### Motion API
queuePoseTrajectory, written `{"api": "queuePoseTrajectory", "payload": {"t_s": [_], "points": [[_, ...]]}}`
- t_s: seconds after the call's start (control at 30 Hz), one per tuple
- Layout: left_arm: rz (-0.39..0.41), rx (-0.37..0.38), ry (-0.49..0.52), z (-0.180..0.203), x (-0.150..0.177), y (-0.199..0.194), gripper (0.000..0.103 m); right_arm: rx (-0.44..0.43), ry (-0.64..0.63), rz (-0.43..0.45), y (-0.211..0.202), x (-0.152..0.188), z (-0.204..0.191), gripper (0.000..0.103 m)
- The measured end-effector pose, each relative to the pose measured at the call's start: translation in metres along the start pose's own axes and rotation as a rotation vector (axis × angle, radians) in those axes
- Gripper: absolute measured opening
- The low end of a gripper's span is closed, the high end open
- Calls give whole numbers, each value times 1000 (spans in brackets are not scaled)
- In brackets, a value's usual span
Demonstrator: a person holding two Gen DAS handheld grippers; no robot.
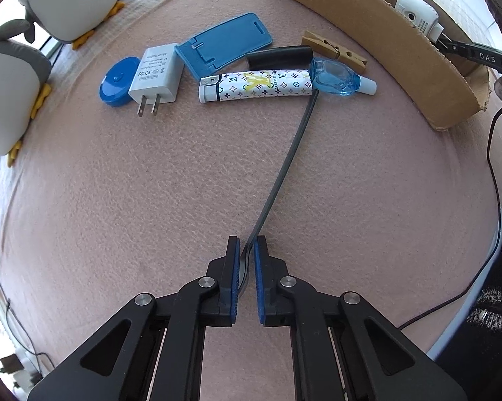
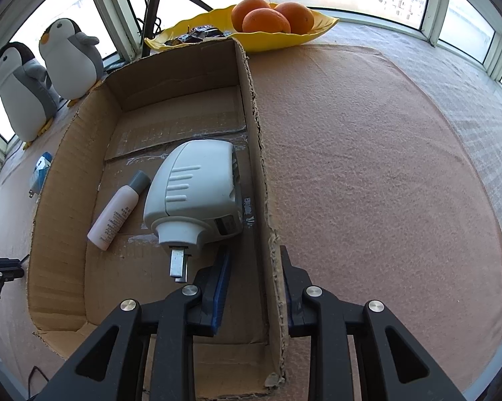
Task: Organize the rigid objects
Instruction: 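Grasp the grey spoon handle with the left tool and lift it, then carry the grey spoon into the box and open the left tool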
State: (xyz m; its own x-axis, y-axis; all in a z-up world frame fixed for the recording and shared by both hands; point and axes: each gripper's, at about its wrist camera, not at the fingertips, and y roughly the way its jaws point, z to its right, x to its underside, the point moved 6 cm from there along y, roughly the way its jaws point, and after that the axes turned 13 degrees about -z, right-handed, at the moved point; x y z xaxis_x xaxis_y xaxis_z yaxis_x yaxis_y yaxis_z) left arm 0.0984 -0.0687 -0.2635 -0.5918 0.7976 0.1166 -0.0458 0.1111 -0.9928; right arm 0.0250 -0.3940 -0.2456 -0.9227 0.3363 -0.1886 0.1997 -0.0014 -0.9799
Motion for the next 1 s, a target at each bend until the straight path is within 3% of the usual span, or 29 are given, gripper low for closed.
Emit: {"api": "queuePoseTrajectory", "payload": {"t_s": [0.13, 0.63, 0.87, 1.0], "points": [[0, 14, -15, -1, 2, -1, 7, 1, -1, 0, 0, 0, 0, 24], [53, 193, -72, 44, 45, -22, 4, 4, 1, 1, -1, 0, -1, 25], [144, 182, -63, 58, 25, -73, 4, 7, -10, 0, 0, -2, -5, 28], [194, 172, -40, 47, -13, -93, 4, 5, -13, 1, 1, -2, -5, 28]]}}
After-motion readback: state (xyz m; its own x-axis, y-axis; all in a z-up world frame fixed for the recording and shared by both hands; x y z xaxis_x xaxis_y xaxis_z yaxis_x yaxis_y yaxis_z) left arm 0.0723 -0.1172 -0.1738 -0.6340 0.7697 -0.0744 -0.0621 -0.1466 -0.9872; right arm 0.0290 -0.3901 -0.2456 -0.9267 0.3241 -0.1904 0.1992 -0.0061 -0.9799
